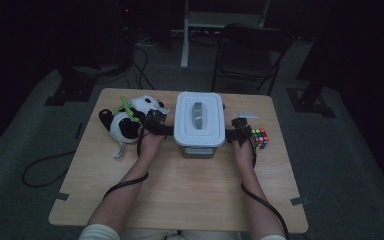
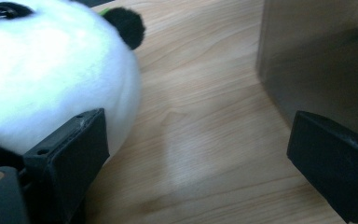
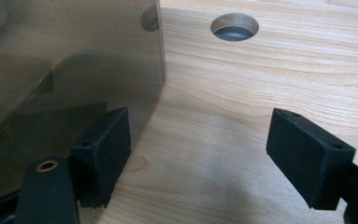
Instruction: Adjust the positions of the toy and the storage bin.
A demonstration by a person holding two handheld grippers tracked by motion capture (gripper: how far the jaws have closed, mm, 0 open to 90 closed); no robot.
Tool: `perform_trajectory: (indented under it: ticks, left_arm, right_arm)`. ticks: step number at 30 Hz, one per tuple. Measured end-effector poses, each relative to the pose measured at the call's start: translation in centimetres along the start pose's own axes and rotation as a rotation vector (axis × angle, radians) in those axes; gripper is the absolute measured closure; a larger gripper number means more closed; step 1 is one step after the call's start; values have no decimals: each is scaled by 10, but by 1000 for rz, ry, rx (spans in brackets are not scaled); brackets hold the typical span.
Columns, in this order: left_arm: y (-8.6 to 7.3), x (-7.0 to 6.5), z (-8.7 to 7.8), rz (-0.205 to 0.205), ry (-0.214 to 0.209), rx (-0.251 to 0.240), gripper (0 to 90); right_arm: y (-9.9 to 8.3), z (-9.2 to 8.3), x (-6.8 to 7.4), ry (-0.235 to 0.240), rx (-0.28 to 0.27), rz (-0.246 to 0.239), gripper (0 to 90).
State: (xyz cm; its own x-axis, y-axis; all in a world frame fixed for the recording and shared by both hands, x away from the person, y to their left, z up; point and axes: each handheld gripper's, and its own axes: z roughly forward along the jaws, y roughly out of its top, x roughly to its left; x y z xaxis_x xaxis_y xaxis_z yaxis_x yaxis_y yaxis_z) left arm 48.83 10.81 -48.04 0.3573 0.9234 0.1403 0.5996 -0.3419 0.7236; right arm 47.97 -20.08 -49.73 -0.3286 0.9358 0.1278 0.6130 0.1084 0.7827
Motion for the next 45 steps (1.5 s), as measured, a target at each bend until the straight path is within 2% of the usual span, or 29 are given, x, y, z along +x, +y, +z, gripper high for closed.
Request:
perform_trajectory:
  ticks: [6, 8, 14, 17, 22, 24, 28, 31, 33, 39, 41, 45]
  left_arm:
    - [-1, -2, -2, 20, -89, 15, 61]
    - [-3, -4, -5, 46, -90, 24, 62]
    - [-12, -8, -18, 92, -96, 31, 62]
    - [-19, -10, -25, 90, -102, 28, 62]
    - [-28, -13, -36, 121, -87, 21, 69]
    - [-31, -14, -40, 123, -93, 21, 70]
    - [-38, -20, -47, 148, -103, 16, 100]
    - [-45, -24, -52, 165, -91, -12, 126]
    - [-49, -25, -54, 146, -113, -12, 127]
    - [-57, -32, -62, 182, -144, -4, 128]
    - [-60, -34, -66, 194, -151, -4, 128]
    - [-66, -36, -73, 201, -163, -6, 133]
  right_arm:
    - [-3, -3, -1, 58, 13, -12, 279]
    - [-5, -6, -1, 68, 18, -14, 286]
    - [-12, -19, 7, 81, 22, -71, 292]
    - [-19, -28, 11, 91, 21, -77, 293]
    - [-30, -45, 22, 110, 11, -116, 293]
    - [-35, -52, 25, 118, 6, -124, 294]
    - [-46, -62, 28, 139, -5, -112, 296]
    - [-54, -71, 31, 147, -9, -118, 297]
    - [-59, -77, 31, 159, -13, -121, 296]
    - [-73, -93, 35, 179, -13, -117, 297]
    - [-78, -99, 38, 170, -18, -133, 300]
    - [-87, -110, 42, 185, -14, -136, 301]
